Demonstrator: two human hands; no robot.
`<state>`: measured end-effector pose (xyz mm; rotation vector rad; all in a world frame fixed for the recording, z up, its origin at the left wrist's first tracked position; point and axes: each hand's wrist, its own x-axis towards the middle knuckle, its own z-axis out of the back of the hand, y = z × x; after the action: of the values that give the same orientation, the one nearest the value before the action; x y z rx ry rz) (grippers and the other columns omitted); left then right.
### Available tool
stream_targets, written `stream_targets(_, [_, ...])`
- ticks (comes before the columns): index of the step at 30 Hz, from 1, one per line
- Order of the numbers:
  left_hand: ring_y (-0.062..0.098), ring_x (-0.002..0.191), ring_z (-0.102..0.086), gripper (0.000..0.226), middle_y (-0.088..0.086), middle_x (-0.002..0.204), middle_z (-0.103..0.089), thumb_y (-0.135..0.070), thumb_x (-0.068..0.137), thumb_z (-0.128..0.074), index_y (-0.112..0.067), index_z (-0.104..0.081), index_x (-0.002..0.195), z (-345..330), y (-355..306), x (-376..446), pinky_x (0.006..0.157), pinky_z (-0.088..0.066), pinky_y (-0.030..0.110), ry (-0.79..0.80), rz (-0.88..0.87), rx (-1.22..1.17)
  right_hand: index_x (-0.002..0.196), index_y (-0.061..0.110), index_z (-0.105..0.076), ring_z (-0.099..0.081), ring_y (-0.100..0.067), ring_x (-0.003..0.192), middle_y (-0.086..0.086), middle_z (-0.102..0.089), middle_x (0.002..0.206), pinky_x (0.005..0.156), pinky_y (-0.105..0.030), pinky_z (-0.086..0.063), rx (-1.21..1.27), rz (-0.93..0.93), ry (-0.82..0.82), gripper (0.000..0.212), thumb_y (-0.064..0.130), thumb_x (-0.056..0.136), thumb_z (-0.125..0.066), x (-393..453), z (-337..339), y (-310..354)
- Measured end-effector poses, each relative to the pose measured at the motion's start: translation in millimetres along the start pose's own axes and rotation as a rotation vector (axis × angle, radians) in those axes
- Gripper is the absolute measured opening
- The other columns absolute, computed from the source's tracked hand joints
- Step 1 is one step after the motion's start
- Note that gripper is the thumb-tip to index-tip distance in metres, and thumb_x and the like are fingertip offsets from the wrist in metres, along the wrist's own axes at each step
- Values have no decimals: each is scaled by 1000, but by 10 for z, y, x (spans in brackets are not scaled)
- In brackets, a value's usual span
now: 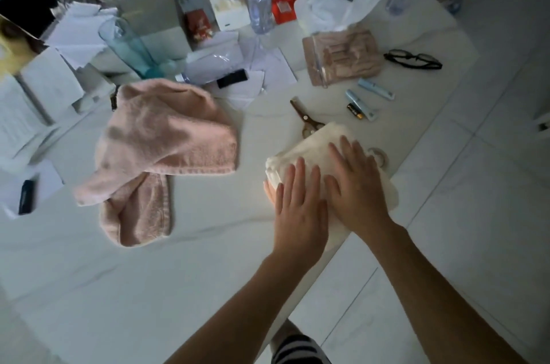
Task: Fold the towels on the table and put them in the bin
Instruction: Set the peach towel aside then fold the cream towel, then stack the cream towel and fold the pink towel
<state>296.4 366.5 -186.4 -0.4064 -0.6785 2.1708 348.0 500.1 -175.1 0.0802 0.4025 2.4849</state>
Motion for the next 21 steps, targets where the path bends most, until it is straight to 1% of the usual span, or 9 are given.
stream_targets(2, [22,154,14,60,3,167,13,-40,107,-16,-19,1,160,-79,233,88,124,-8,50,183,27,206,157,14,-22,-14,-32,152,-12,-17,165,121,-56,-16,-136,18,113,61,36,102,-37,4,-193,-45])
stream_targets(6, [17,154,13,63,-2,168,14,-46,106,-15,-23,8,160,-183,532,157,124,-5,51,194,76,258,159,13,-10,-16,-34,151,-13,-13,166,119,-55,-22,-195,-160,140,68,44,99,-21,-8,-366,-252])
stream_targets(11, [17,154,12,62,-3,168,12,-48,106,-20,-27,1,160,-53,565,170,123,0,54,265,8,229,159,13,-5,-11,-33,152,-12,-8,167,120,-56,-18,-199,-207,154,67,39,102,-29,47,-305,-181])
stream_targets(13, [22,154,12,62,1,168,9,-44,105,-31,-29,-8,160,140,685,121,122,3,58,232,11,270,158,9,-15,-16,-34,151,-15,-16,165,120,-56,-18,-120,-215,60,66,30,100,-40,28,-209,-20])
stream_targets(14, [24,154,13,63,4,168,8,-39,103,-38,-29,-12,160,280,788,105,122,3,58,180,47,273,155,7,-25,-23,-34,149,-17,-25,162,119,-55,-23,-11,-182,-29,62,20,98,-46,-10,-185,103])
stream_targets(16, [25,154,11,71,7,168,5,-30,98,-52,-26,-17,159,658,1114,168,121,2,59,21,126,258,145,5,-45,-40,-31,140,-17,-45,151,114,-49,-36,240,-38,-185,52,8,93,-49,-128,-178,446])
stream_targets(17, [27,155,8,75,9,169,3,-27,94,-56,-24,-18,159,880,1334,231,121,1,60,-57,176,275,139,5,-52,-47,-28,134,-15,-53,144,111,-43,-40,314,37,-209,47,8,92,-48,-189,-210,641])
stream_targets(19, [31,154,8,84,12,168,7,-25,92,-58,-24,-10,161,1363,1843,388,120,4,62,-136,334,346,133,9,-58,-54,-21,124,-8,-60,134,106,-33,-44,430,158,-130,43,13,92,-45,-311,-357,1035])
stream_targets(21, [37,153,2,87,17,167,3,-31,95,-56,-20,-1,161,1798,2309,536,118,4,65,-71,519,426,133,15,-57,-59,-15,119,-1,-61,131,103,-29,-46,591,117,67,38,13,95,-48,-412,-555,1425])
